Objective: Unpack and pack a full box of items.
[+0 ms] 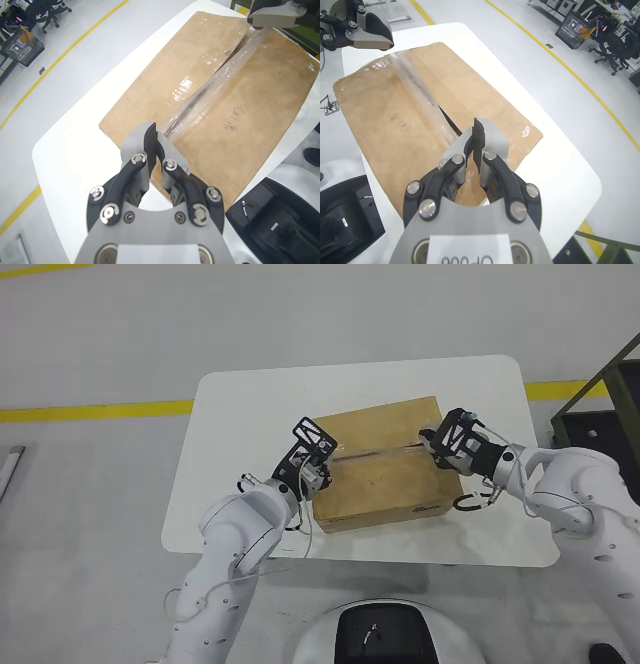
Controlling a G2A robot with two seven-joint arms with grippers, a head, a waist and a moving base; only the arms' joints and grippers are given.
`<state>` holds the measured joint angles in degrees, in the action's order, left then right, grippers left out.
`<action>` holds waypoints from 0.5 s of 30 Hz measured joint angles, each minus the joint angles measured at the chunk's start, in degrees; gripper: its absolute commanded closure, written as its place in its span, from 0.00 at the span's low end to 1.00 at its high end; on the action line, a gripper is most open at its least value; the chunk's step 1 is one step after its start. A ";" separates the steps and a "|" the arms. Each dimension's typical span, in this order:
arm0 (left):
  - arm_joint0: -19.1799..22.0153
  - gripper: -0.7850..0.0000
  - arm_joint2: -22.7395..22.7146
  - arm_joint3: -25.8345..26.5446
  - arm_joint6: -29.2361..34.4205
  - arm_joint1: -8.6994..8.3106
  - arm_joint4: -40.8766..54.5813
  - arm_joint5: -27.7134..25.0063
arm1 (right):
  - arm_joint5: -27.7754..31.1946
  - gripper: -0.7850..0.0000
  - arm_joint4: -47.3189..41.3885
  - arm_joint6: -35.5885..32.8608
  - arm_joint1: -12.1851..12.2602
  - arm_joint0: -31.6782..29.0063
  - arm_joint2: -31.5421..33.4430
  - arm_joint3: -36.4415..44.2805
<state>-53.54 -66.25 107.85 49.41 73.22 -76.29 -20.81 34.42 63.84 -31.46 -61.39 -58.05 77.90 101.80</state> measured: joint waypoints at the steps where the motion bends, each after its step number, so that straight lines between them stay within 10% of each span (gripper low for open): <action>1: 0.20 1.00 0.30 -0.31 -0.04 0.05 -0.10 0.31 | 0.06 1.00 0.13 0.03 0.04 -0.06 0.01 0.04; 15: 1.06 1.00 2.99 -3.85 -0.23 0.41 -2.25 2.32 | 0.29 1.00 2.20 1.02 0.34 0.68 -0.84 -0.60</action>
<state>-52.48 -63.26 104.00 49.18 73.63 -78.55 -18.48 34.72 66.04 -30.44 -61.05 -57.37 77.06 101.20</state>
